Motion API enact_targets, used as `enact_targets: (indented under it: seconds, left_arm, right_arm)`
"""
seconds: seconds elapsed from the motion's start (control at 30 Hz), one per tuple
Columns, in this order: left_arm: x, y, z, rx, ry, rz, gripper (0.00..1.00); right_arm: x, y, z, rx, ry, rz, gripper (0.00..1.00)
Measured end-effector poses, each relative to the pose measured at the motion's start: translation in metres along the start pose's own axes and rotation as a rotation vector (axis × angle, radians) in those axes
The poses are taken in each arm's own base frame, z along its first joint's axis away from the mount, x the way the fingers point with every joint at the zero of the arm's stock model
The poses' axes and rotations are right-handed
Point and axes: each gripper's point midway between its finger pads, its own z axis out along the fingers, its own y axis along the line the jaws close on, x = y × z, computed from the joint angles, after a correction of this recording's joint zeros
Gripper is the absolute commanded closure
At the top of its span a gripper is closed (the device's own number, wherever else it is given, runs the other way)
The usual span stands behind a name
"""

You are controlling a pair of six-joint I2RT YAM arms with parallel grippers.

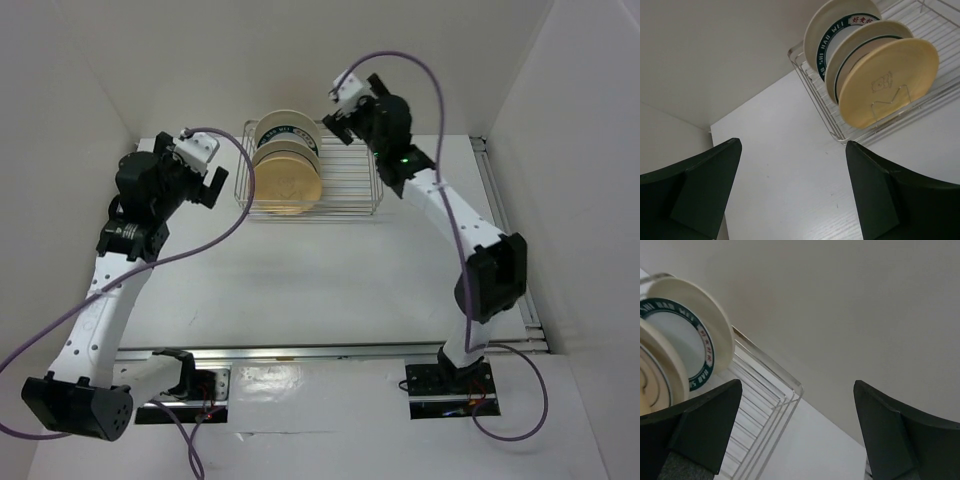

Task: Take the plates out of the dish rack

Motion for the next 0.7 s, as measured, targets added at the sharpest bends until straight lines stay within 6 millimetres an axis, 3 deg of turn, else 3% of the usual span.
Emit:
enact_targets:
  seconds: [0.13,0.23,0.3,0.4,0.5,0.57,0.7]
  left_arm:
    - [-0.013,0.0,0.0,0.055,0.047,-0.019,0.0]
    - [-0.008,-0.006,0.006,0.108,0.109,-0.042,0.0]
    - [0.004,-0.014,0.009,0.145,0.163,-0.067,0.0]
    - [0.024,-0.025,0.008,0.186,0.242,-0.09,0.0]
    - [0.034,-0.03,0.006,0.202,0.279,-0.101,0.0]
    - [0.037,-0.032,0.006,0.204,0.289,-0.11,0.0]
    - [0.043,-0.034,0.007,0.203,0.3,-0.122,0.0]
  right_arm:
    - [0.03,0.038,0.045,0.07,0.135,-0.102,0.0]
    - [0.036,0.058,0.078,0.029,0.184,-0.034,0.0]
    - [0.043,0.078,0.077,-0.082,0.2,0.072,0.01]
    - [0.033,0.098,0.071,-0.265,0.155,0.288,0.02]
    - [0.03,0.103,0.063,-0.373,0.149,0.45,0.1]
    - [0.034,0.105,0.059,-0.416,0.172,0.516,0.21]
    - [0.039,0.133,0.05,-0.521,0.199,0.582,0.28]
